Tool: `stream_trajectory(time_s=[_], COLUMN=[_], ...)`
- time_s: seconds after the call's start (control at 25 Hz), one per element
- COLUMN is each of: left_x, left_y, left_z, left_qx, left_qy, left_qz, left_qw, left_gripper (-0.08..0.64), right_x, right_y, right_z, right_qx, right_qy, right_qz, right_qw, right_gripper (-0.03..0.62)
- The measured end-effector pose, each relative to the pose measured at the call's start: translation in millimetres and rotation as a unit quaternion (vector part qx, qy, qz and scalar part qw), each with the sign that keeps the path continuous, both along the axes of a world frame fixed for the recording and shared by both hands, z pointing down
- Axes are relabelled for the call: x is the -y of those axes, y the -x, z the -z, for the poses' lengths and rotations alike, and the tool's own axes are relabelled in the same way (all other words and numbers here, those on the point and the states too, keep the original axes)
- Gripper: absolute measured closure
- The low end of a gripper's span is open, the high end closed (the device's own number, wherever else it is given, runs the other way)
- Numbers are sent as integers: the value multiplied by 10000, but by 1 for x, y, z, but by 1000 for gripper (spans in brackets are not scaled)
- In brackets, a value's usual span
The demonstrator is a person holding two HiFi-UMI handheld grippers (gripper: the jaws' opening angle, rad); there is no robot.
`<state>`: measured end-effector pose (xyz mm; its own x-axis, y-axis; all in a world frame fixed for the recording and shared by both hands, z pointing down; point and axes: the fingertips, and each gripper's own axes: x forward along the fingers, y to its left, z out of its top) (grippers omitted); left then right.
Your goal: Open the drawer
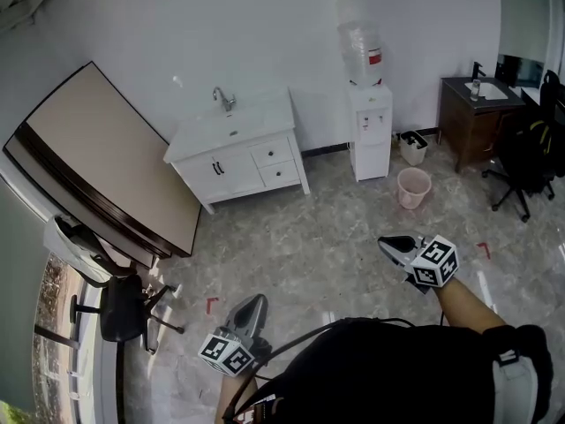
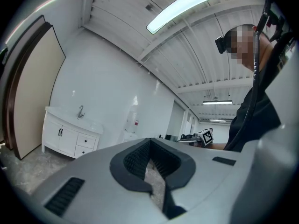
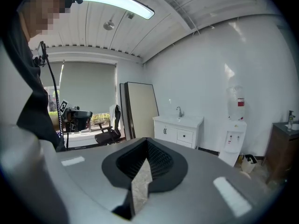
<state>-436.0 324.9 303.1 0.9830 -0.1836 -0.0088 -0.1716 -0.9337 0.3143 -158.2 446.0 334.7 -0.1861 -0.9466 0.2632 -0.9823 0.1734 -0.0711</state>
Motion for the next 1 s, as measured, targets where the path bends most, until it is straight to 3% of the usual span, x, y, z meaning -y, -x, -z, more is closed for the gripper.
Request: stream_trajectory(time_s=[0.24, 0.68, 1.0], left_x=[21, 44, 50], left_y=[-62, -202, -272], left_z=[-4, 20, 17], left_qx=[177, 41, 62], left_qy=[69, 49, 7], left_qz=[186, 633, 705], left_qw=[9996, 9980, 9975], left_gripper=[560, 560, 560], right_x=[35, 87, 100], right_y=[-60, -211, -288], right_z=[-8, 19, 14], right_qx=[86, -12, 82], right_qy=[23, -106, -179], right_qz=[202, 614, 657], right_qw=[9998, 9981, 9976], right_gripper=[594, 594, 594])
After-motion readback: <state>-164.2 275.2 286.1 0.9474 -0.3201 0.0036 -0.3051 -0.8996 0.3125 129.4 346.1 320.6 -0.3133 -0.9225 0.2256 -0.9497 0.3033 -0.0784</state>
